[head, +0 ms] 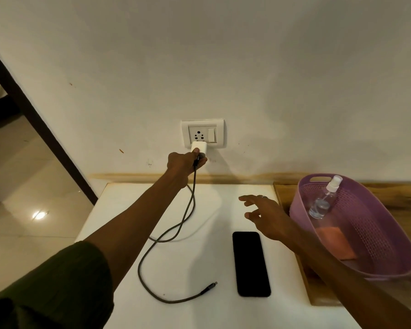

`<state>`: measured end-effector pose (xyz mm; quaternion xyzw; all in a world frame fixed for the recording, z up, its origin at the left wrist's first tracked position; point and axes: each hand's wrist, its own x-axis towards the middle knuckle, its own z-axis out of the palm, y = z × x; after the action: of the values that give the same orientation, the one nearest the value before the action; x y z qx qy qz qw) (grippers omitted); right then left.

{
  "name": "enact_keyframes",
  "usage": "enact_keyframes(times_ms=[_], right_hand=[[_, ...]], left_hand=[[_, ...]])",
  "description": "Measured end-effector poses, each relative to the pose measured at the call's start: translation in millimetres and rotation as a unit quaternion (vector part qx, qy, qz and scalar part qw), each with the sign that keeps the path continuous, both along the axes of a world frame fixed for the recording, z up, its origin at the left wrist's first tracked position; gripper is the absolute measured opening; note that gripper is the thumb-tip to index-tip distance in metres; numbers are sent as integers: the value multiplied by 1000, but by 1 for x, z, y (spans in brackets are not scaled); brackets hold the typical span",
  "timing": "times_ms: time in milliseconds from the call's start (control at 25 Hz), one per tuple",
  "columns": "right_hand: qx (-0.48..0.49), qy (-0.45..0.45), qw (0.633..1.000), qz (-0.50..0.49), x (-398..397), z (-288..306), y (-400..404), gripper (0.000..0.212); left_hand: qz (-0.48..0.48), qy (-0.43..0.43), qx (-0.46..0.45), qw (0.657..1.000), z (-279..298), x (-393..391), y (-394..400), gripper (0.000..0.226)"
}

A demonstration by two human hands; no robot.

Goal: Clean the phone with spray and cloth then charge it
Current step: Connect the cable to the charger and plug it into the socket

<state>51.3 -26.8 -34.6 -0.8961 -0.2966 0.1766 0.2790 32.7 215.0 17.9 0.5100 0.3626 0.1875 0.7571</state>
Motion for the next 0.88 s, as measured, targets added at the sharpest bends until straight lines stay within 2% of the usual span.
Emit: enact_keyframes(times_ms=[440,600,720,880], right_hand=[[2,-3,1000,-3,2,-14,9,42],[-32,-61,998,-17,9,-22,12,44],[-39,-71,996,-22,12,-28,15,48],[-39,-77,996,-22,16,-36,16,49]], left_hand=[[21,20,8,1000,3,9,10,24],[39,17,19,999,5,11,4,12],[66,28,24,997,9,17,5,14],[63,27,5,998,10,22,4,5]])
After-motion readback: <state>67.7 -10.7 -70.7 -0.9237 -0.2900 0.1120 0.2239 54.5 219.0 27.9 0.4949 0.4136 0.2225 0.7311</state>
